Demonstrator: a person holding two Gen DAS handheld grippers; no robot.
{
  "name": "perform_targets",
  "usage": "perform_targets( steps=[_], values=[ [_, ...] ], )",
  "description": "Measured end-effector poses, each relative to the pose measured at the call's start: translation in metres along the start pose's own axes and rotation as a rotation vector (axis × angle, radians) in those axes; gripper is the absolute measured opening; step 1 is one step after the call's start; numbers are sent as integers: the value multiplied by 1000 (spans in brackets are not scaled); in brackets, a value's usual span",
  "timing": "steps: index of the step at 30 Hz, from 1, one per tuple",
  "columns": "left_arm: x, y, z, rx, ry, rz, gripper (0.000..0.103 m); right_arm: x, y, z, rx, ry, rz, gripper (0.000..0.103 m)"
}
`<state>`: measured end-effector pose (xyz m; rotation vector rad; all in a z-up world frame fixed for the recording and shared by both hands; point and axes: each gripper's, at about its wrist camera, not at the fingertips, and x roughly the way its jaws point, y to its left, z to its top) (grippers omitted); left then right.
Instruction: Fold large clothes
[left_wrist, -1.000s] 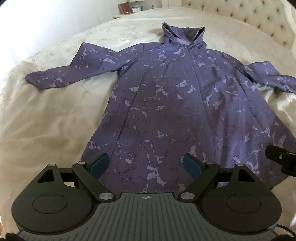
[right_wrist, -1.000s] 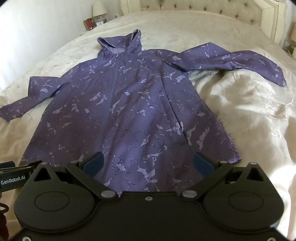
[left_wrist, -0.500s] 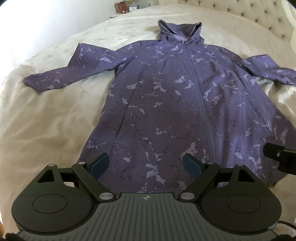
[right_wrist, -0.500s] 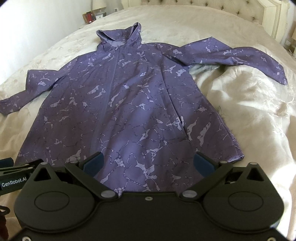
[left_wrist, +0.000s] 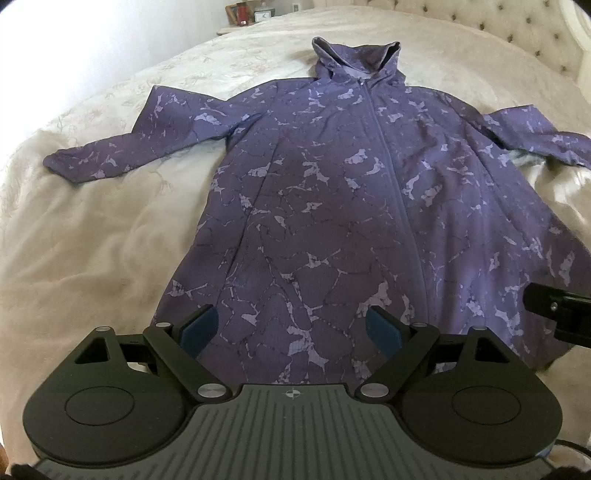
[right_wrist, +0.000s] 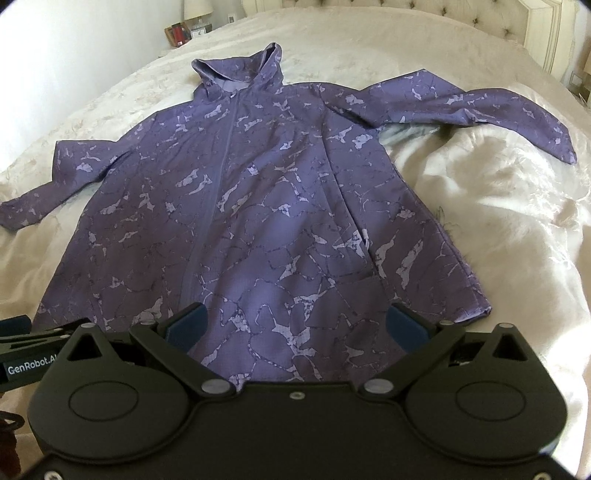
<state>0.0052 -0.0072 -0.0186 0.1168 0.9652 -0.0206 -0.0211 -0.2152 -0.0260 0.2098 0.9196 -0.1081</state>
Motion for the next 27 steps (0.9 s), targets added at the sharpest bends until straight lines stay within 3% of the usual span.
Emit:
perform_targets(
  steps=[10, 17, 22, 27],
  values=[
    [3, 13, 12, -17, -50, -17, 87, 10, -1, 5, 9, 19, 72, 102],
    [11, 33, 36, -7, -96, -14, 87, 15, -9, 24, 29, -38, 118, 102],
    [16, 34, 61, 12, -153, -15, 87, 20, -35, 54, 61, -100, 78, 102],
    [34, 20, 87, 46, -182, -27, 87, 27, -85, 89, 147, -158, 23, 101]
  ],
)
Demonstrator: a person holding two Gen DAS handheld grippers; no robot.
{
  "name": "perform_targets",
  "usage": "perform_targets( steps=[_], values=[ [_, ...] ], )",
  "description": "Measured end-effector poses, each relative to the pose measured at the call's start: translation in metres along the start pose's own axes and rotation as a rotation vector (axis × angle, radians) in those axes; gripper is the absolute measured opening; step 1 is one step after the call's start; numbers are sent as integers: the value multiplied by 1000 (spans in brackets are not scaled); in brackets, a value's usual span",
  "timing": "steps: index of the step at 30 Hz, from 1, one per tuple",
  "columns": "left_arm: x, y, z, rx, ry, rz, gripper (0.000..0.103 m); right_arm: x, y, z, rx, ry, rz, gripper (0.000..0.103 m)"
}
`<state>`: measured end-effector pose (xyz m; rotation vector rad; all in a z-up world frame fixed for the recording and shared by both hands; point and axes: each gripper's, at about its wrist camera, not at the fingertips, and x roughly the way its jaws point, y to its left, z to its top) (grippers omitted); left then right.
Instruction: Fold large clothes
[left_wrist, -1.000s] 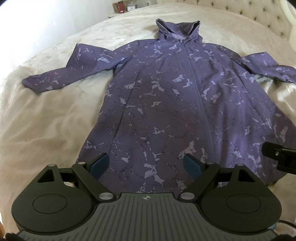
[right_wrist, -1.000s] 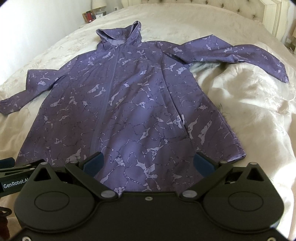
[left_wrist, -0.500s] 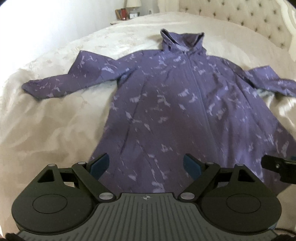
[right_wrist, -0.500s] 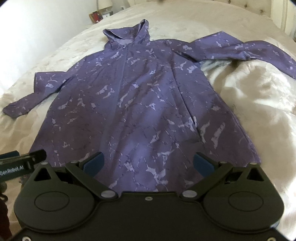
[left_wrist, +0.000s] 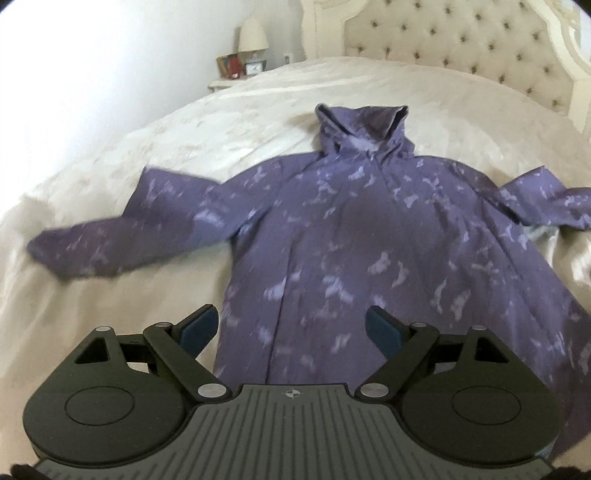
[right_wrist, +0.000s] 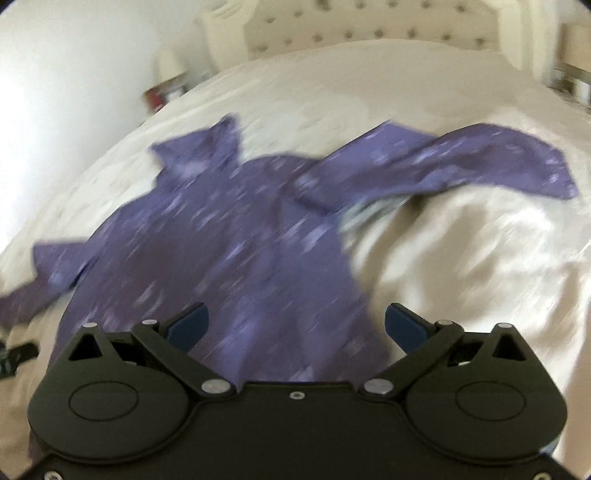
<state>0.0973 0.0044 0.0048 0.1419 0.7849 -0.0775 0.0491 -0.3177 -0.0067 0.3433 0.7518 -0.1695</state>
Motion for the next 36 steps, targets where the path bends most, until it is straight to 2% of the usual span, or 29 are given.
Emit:
perform_targets(
  steps=[6, 11, 16, 19, 23, 27, 30, 32, 34, 36],
  values=[
    [31, -24, 23, 31, -3, -53, 87, 22, -70, 45, 113, -43, -90, 96],
    [52, -44, 36, 60, -7, -69, 87, 37, -134, 72, 178, -81, -214, 91],
    [72, -50, 42, 27, 9, -154, 87, 48, -191, 88, 252, -106, -320, 91],
    [84, -51, 41, 14, 41, -190, 87, 58, -224, 91, 351, -93, -336, 91],
    [94, -55, 37, 31, 63, -162, 87, 74, -254, 90, 473, -68, -323, 91],
    [103, -51, 33, 35, 86, -148, 87, 84, -277, 84, 581, -76, -274, 90],
    [110, -48, 31, 40, 97, -138, 87, 93, -285, 77, 672, -86, -217, 68],
    [114, -44, 29, 44, 103, -135, 87, 97, -289, 74, 727, -98, -167, 44],
    [118, -39, 29, 56, 101, -133, 87, 97, -290, 73, 753, -123, -149, 25],
    [122, -34, 30, 73, 94, -132, 87, 94, -284, 76, 723, -139, -183, 20]
  ],
)
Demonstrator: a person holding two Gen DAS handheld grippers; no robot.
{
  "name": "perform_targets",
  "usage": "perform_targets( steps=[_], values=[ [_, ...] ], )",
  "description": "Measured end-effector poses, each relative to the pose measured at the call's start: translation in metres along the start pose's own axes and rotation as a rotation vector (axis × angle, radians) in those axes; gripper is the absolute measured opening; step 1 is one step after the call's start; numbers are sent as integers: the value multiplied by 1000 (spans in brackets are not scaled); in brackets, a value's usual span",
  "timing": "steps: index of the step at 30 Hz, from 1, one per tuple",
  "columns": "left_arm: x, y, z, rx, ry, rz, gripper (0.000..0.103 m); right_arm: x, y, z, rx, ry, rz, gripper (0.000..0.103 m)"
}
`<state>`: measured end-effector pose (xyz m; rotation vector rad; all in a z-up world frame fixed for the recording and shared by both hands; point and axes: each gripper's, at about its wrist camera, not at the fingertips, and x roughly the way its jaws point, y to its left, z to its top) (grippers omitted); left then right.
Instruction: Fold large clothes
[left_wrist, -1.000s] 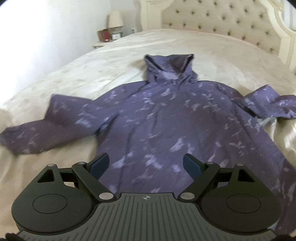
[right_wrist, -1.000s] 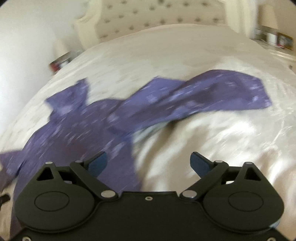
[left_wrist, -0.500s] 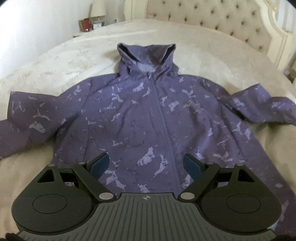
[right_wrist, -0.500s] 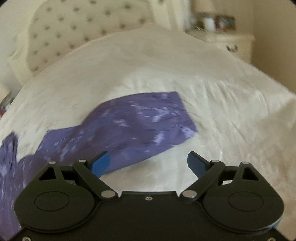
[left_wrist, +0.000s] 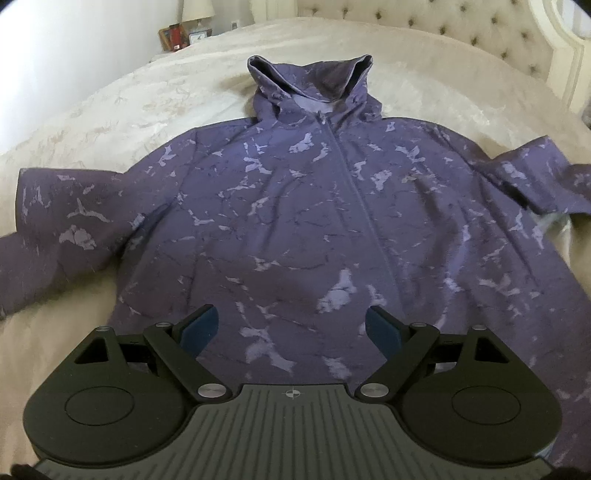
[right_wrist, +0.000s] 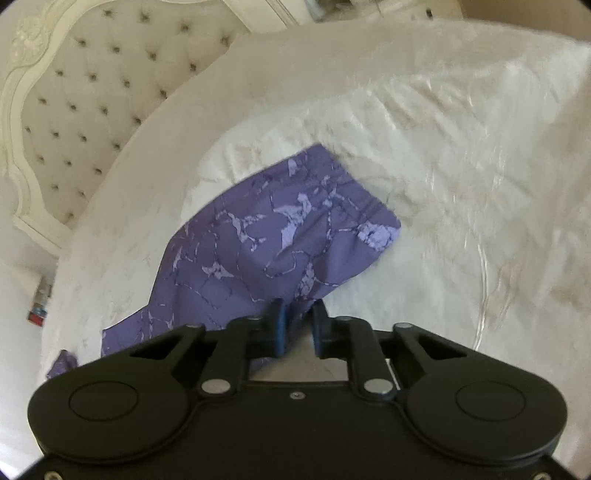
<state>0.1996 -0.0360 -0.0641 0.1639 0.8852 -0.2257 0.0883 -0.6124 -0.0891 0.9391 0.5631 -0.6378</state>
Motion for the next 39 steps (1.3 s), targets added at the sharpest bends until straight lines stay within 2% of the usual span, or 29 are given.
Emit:
perform_targets(
  steps=[5, 11, 13, 19, 25, 30, 34, 39],
  values=[
    [10, 25, 7, 9, -18, -4, 87, -18, 31, 3, -156, -73, -67, 14],
    [24, 59, 11, -60, -50, -17, 87, -45, 91, 8, -317, -168, -78, 11],
    [28, 67, 8, -76, -60, -29, 87, -54, 117, 4, -387, -192, -67, 10],
    [29, 84, -7, -111, -94, -51, 87, -64, 211, -30, -584, -210, 47, 8],
    [21, 103, -7, -147, -116, -59, 87, -56, 307, -114, -791, -160, 259, 8],
    [21, 124, -10, -219, -118, -41, 87, -39, 363, -201, -922, -57, 458, 7],
    [25, 132, -12, -250, -108, -47, 87, -16, 383, -267, -1002, 53, 551, 7],
    [29, 130, -13, -243, -111, -43, 87, 15, 383, -327, -1070, 188, 588, 6]
  ],
)
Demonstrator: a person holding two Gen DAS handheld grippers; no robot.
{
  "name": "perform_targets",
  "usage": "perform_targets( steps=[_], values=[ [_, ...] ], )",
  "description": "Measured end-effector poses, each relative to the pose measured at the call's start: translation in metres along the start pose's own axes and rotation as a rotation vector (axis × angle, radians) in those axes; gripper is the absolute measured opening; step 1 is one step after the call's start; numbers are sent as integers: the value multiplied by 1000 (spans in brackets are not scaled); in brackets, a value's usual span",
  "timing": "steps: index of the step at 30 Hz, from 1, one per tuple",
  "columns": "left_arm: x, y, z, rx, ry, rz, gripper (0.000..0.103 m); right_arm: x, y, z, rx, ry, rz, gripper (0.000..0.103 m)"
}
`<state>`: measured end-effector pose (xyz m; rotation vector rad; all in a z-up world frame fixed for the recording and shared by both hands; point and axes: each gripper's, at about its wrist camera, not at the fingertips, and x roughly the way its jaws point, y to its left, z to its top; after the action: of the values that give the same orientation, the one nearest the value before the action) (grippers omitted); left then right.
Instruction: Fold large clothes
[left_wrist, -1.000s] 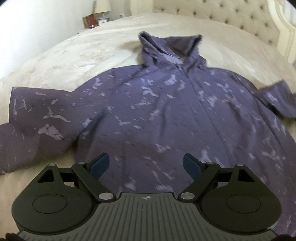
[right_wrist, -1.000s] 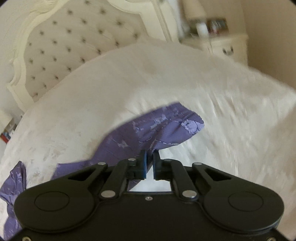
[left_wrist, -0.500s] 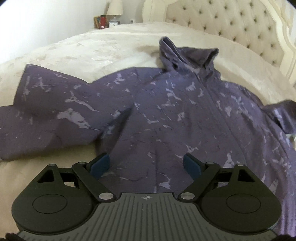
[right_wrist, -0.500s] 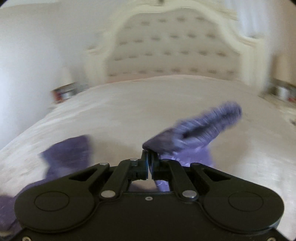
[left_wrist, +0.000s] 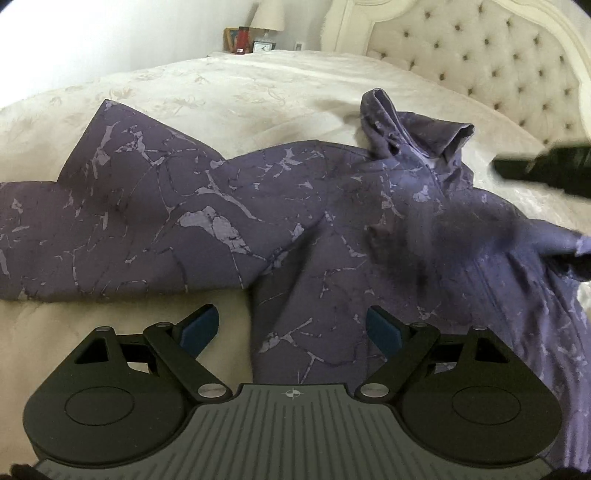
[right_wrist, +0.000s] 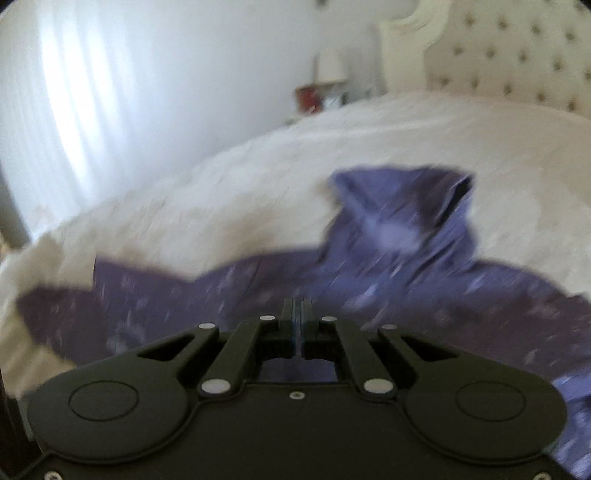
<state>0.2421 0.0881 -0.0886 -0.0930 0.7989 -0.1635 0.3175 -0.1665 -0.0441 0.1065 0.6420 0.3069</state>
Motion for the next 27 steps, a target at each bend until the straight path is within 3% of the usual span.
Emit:
perform_targets(
  steps=[3, 6, 9, 10, 13, 17, 20, 22, 24, 27],
  values=[
    [1, 1, -3, -1, 1, 3, 87, 8, 13, -27, -39, 64, 31, 8],
    [3, 3, -5, -6, 4, -1, 87, 6, 22, -48, -74, 127, 50, 17],
    [1, 4, -5, -17, 0, -19, 87, -15, 22, -68, -116, 124, 28, 17],
    [0, 4, -4, -23, 3, -29, 87, -21, 18, -71, -119, 113, 18, 23],
    [-5, -1, 1, -30, 21, -53, 87, -37, -4, -76, -88, 60, -17, 56],
    [-14, -24, 11, 46, 32, -85, 88, -61, -38, -73, -22, -53, -80, 61],
    [-10, -46, 20, 99, 53, -111, 88, -73, -64, -65, 43, -152, -128, 77],
    [-3, -59, 25, 120, 67, -127, 88, -77, -79, -59, 83, -204, -153, 77],
    [8, -70, 29, 124, 102, -132, 87, -81, -94, -53, 101, -246, -189, 78],
    [30, -77, 31, 69, 170, -153, 85, -88, -108, -50, 70, -296, -208, 89]
  ],
)
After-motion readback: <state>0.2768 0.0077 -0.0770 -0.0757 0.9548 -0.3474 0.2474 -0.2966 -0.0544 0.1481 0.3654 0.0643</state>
